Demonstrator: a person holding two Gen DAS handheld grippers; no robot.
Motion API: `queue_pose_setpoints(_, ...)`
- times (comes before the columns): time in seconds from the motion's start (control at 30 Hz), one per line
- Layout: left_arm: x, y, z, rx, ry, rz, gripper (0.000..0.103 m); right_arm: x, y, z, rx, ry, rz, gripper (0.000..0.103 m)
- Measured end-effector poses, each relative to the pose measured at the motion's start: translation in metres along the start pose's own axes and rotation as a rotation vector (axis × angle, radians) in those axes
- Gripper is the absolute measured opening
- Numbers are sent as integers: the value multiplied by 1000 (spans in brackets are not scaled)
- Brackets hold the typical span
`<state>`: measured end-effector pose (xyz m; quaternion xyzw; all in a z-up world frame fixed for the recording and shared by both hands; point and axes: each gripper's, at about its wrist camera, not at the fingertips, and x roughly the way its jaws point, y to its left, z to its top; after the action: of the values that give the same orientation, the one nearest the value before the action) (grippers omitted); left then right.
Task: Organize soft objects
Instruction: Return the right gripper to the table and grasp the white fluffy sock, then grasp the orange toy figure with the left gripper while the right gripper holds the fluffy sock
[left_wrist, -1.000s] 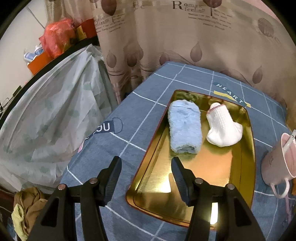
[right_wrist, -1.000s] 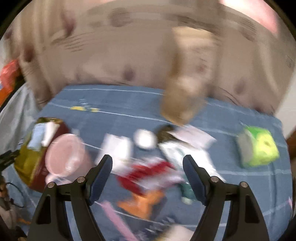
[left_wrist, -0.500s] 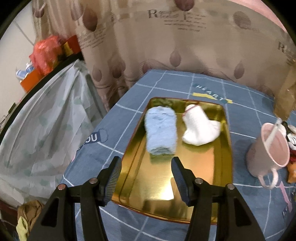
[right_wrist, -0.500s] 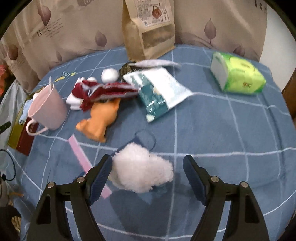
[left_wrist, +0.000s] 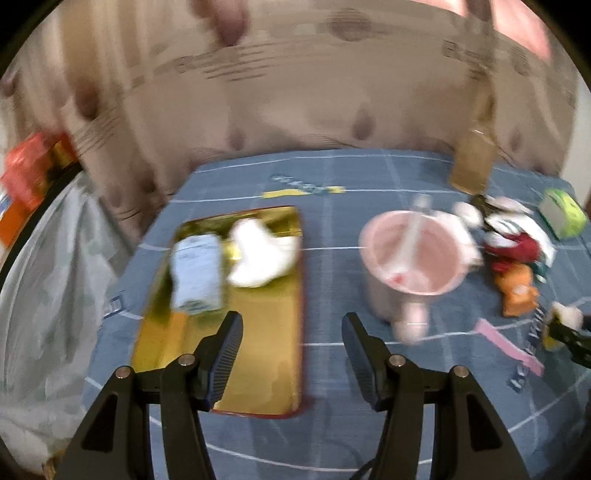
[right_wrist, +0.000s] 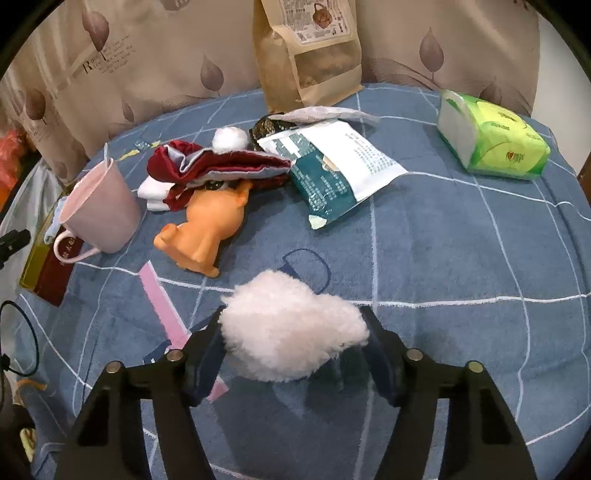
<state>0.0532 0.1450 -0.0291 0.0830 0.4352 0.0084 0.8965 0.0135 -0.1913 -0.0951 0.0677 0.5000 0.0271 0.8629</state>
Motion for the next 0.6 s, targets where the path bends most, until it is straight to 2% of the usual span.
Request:
queue_pose_setpoints(0.13,1,-42,5,75,14,-70,57,-4,-3,0,-5,-39,-19,56)
queue_pose_setpoints(0.33,2,-104,12,170,54,-199,57,-15,-18,0,34,-100,-62,56)
queue_pose_setpoints(0.5,5,-157,18,227,118,-329,57,-18,-27,-3,50,-121,-81,56)
queue_pose_setpoints(0.6,13,-182,23,249,163,-386,57,-17,-32,-5,69,-115,-61,56)
